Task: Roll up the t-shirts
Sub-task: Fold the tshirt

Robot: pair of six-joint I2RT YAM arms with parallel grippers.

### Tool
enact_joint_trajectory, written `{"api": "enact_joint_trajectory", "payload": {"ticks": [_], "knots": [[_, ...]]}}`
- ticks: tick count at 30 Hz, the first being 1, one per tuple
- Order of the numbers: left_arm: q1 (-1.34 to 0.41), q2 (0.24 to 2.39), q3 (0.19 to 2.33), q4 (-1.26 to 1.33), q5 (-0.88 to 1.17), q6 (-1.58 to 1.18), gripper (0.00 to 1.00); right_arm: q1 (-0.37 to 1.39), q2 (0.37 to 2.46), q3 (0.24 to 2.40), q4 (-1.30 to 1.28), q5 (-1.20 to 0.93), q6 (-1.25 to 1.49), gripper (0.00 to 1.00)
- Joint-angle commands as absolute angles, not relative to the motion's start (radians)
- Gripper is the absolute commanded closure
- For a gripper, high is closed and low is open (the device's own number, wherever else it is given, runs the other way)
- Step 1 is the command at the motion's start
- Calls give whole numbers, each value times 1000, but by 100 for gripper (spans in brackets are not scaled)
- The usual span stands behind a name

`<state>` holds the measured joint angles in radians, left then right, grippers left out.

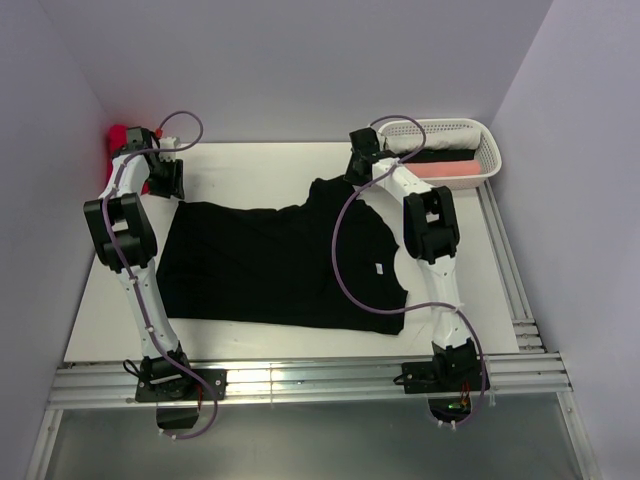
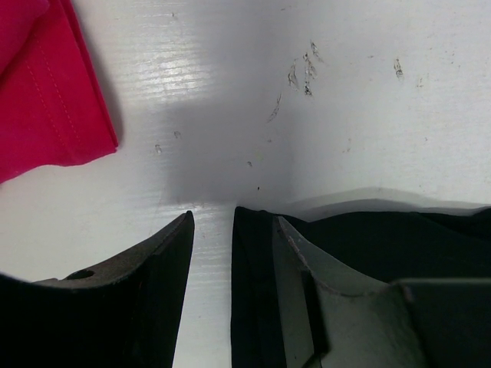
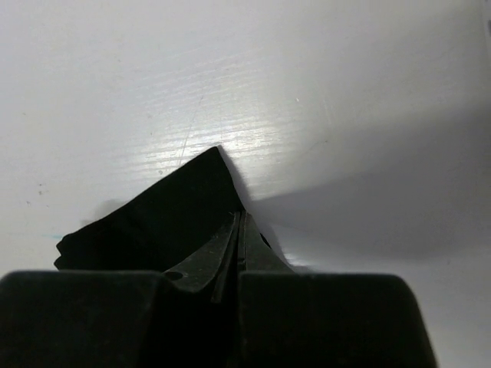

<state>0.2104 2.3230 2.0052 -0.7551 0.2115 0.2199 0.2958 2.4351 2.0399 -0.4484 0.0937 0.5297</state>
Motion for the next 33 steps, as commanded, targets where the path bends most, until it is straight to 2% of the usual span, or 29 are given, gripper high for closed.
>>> {"api": "enact_joint_trajectory", "payload": {"ticks": [1, 13, 14, 17, 21, 23, 33], "knots": [[218, 2332, 2039, -769, 210, 230, 49, 293, 2318, 1999, -368, 126, 514, 100], [224, 2341, 2029, -769, 219, 242, 49, 291, 2168, 1948, -317, 167, 474, 99], [224, 2342, 2031, -772, 224, 241, 49, 291, 2192, 1971, -354, 167, 469, 89], [224, 2338, 2034, -778, 236, 239, 49, 291, 2287, 2091, -412, 153, 456, 70], [222, 2327, 2025, -779, 245, 242, 49, 293, 2382, 2201, -485, 140, 462, 57], [222, 2326, 2023, -782, 245, 244, 49, 299, 2410, 2204, -492, 143, 460, 53], [222, 2304, 2008, -782, 268, 249, 49, 324, 2531, 2361, -649, 132, 431, 51]]}}
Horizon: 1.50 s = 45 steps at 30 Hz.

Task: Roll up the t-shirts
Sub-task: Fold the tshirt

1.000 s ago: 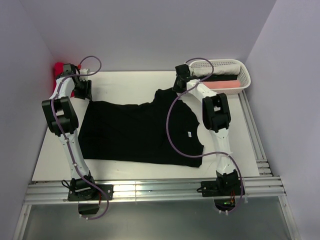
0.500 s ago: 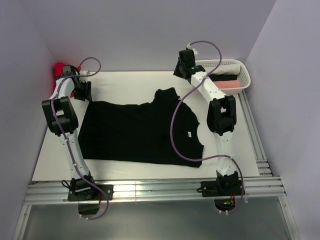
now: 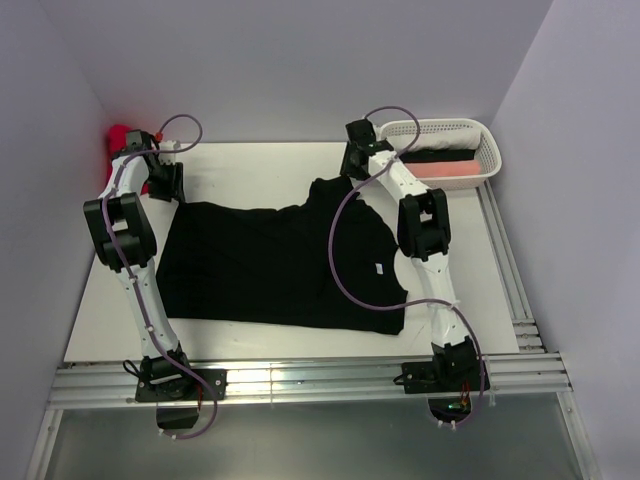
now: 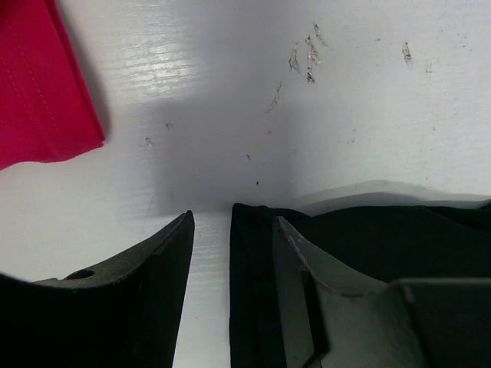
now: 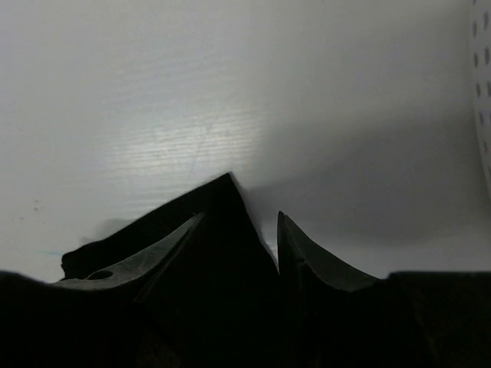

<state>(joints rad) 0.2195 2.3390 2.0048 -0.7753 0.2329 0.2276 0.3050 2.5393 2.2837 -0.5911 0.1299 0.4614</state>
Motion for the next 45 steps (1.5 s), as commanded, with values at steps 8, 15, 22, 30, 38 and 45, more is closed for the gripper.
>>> {"api": "enact_joint_trajectory", "payload": {"ticks": [8, 15, 22, 30, 38, 45], "knots": [[224, 2301, 1988, -776, 279, 253, 50, 353, 2575, 2385, -695, 146, 408, 50], [224, 2298, 1986, -779, 281, 256, 50, 359, 2602, 2401, -742, 198, 414, 49], [221, 2304, 1990, -785, 287, 255, 50, 365, 2614, 2430, -770, 210, 403, 51], [218, 2303, 1991, -790, 282, 256, 51, 379, 2622, 2415, -785, 212, 385, 85], [216, 2287, 1979, -784, 275, 256, 51, 382, 2494, 2271, -672, 310, 390, 100], [216, 2273, 1956, -776, 275, 264, 51, 379, 2442, 2298, -649, 351, 364, 84]]}}
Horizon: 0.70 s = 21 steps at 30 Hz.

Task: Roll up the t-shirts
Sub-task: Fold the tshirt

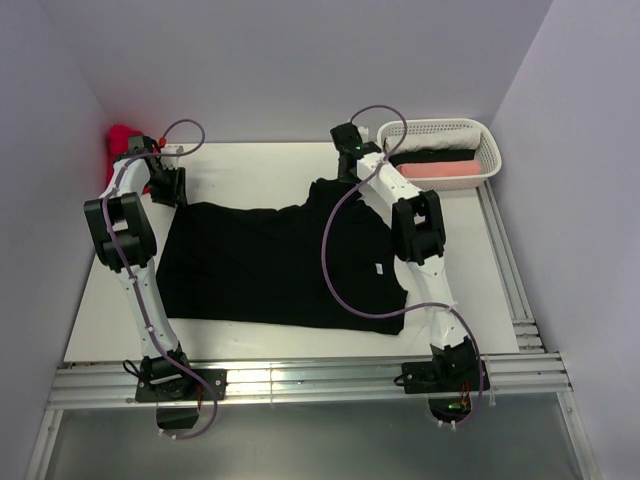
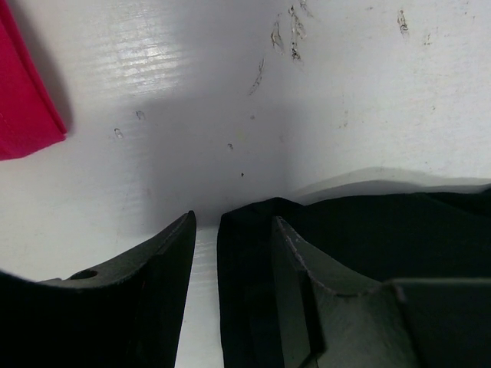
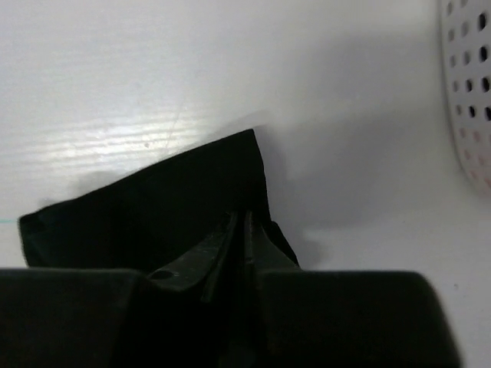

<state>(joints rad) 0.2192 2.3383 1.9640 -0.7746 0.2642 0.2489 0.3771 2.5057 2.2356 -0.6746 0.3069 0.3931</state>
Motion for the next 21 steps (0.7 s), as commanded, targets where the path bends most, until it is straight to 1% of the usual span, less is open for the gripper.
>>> {"api": "enact_joint_trajectory", "payload": {"ticks": [1, 3, 4, 7, 10, 13, 18, 21], "knots": [[215, 2273, 1954, -776, 275, 265, 51, 379, 2457, 2348, -663, 345, 361, 78], [216, 2276, 1959, -779, 278, 265, 51, 379, 2505, 2388, -706, 338, 354, 68], [216, 2275, 1959, -779, 278, 264, 51, 379, 2514, 2396, -710, 324, 354, 59], [215, 2276, 1963, -782, 282, 261, 51, 379, 2540, 2382, -704, 299, 354, 49], [215, 2281, 1970, -788, 290, 261, 51, 379, 2569, 2388, -718, 290, 354, 44], [216, 2281, 1967, -787, 290, 262, 51, 379, 2591, 2402, -735, 273, 348, 43], [215, 2283, 1965, -785, 296, 262, 51, 379, 2606, 2424, -773, 267, 342, 44], [213, 2283, 1965, -787, 301, 261, 51, 379, 2600, 2413, -787, 264, 342, 47]]}}
